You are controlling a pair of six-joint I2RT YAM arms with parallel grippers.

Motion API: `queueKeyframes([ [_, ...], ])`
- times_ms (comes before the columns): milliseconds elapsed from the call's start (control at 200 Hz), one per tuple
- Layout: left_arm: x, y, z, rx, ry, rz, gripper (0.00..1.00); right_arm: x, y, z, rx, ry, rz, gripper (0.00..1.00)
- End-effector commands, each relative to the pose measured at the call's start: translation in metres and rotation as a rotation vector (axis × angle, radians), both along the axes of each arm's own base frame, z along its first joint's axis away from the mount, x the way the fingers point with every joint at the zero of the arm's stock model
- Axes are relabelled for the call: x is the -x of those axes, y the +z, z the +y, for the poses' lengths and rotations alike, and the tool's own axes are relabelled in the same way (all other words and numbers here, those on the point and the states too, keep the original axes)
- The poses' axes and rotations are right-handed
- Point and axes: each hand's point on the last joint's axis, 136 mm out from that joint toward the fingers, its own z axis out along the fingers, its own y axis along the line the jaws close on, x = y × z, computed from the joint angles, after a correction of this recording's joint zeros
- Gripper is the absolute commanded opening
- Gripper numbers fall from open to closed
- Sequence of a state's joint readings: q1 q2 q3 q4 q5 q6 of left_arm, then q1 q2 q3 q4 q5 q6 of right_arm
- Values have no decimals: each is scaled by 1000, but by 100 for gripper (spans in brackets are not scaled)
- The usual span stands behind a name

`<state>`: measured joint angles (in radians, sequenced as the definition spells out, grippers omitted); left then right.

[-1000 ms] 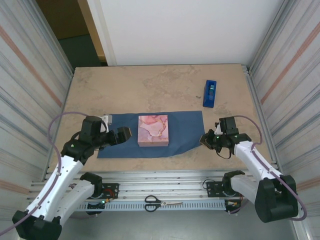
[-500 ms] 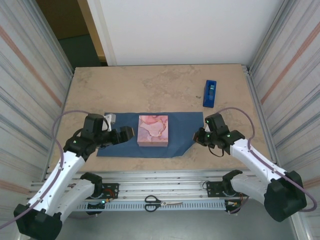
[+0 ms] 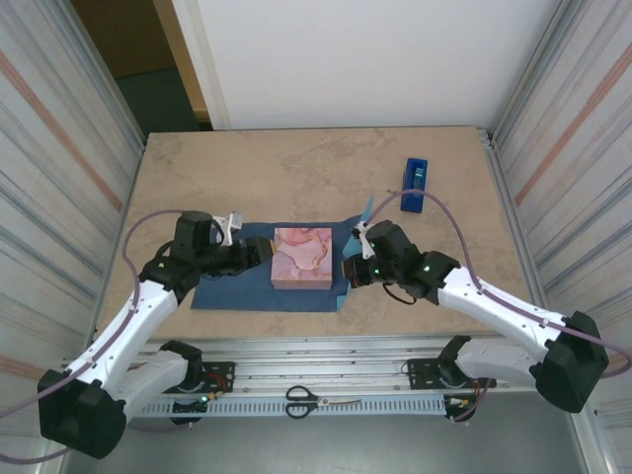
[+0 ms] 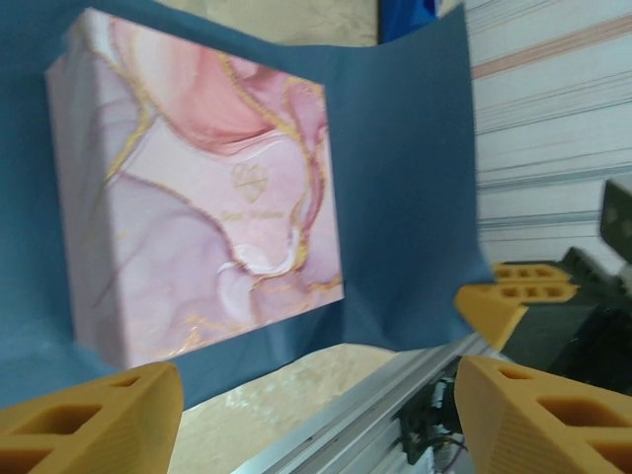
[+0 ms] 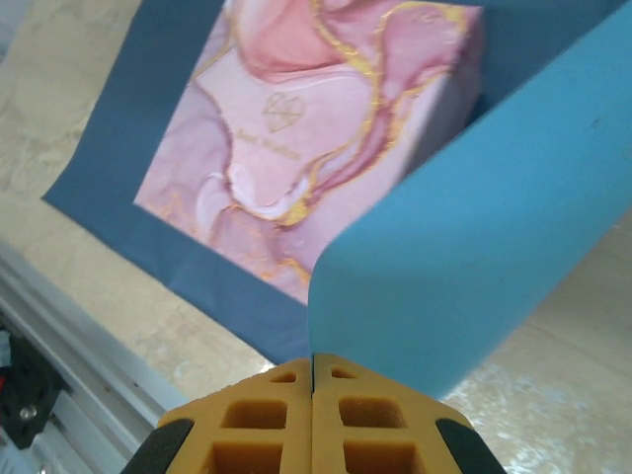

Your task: Wrap the gift box in paper

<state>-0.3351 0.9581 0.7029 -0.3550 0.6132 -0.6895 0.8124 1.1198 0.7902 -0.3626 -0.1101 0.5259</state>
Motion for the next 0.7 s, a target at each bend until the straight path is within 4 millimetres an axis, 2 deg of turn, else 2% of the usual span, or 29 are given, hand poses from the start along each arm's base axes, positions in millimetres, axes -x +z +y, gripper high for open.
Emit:
queueKeyframes([
  [0,-9,19,-19,96,-29,-5,74,8,14,28,-47,137,-33,1],
  [170,-20,12,-41,90,-48,47,83,23,13,54,-83,242,34,1],
  [346,-31,7,-59,81,-76,66,84,29,6,65,-85,273,88,1],
  [491,-42,-5,-66,88,-67,103,78,30,8,69,-110,278,94,1],
  [591,-46,-10,-73,78,-83,110,67,29,11,71,-125,272,86,1],
  [691,-48,-20,-76,-9,-74,127,66,25,13,72,-136,256,77,2],
])
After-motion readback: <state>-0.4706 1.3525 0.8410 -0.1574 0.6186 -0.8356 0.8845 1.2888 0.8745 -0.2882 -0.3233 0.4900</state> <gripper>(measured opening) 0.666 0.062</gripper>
